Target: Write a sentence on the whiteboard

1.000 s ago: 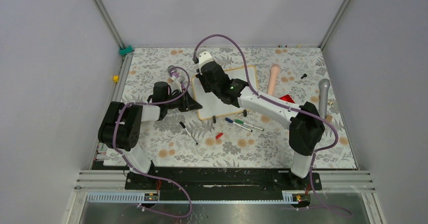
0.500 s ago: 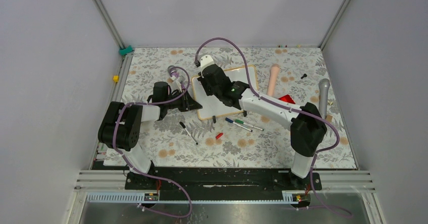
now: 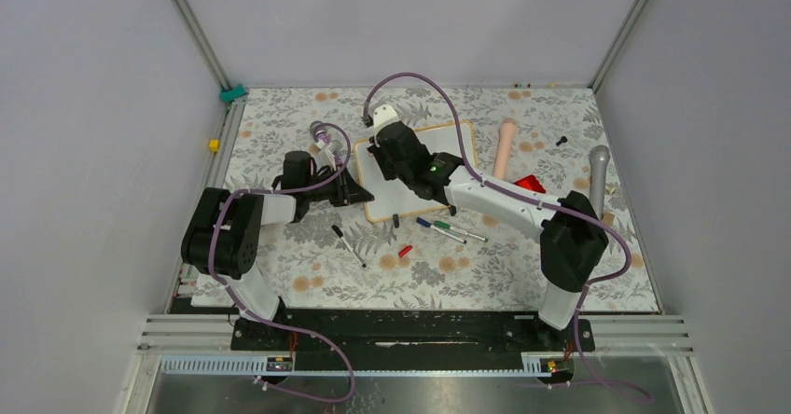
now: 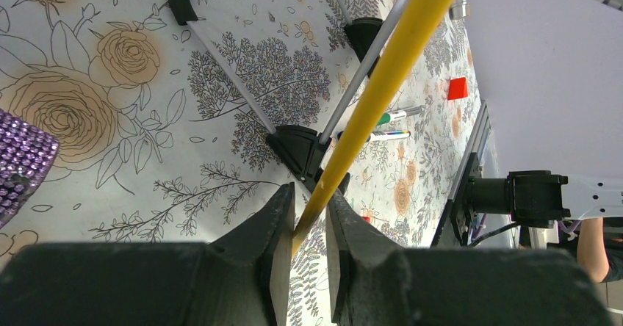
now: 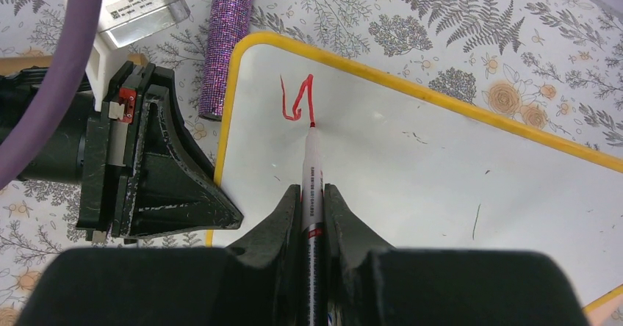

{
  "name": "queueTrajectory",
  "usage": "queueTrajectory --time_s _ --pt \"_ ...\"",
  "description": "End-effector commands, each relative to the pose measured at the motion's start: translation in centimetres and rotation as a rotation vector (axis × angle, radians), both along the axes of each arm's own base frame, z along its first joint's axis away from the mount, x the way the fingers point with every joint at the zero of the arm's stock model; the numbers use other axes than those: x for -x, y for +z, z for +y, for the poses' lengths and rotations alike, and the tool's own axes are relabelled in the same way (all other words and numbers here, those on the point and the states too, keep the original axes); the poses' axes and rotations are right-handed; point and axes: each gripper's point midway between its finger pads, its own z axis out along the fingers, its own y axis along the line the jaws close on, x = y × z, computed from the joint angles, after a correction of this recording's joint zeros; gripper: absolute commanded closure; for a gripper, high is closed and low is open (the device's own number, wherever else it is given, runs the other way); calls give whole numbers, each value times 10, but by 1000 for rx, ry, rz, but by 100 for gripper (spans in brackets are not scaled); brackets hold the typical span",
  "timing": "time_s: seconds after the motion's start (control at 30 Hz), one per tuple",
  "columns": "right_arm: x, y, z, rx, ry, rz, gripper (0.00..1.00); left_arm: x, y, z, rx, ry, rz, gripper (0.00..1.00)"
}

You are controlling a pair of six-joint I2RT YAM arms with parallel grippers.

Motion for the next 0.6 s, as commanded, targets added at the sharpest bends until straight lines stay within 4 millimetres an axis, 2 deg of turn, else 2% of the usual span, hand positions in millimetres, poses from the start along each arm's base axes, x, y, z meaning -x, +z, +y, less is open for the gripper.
queueTrajectory --time_s 0.0,0.57 --pt "-12 22 -4 -13 -23 -48 100 -11 -1 4 -9 39 -14 100" --pt "-28 37 -2 -20 -31 -69 100 -11 0 3 -1 35 -15 100"
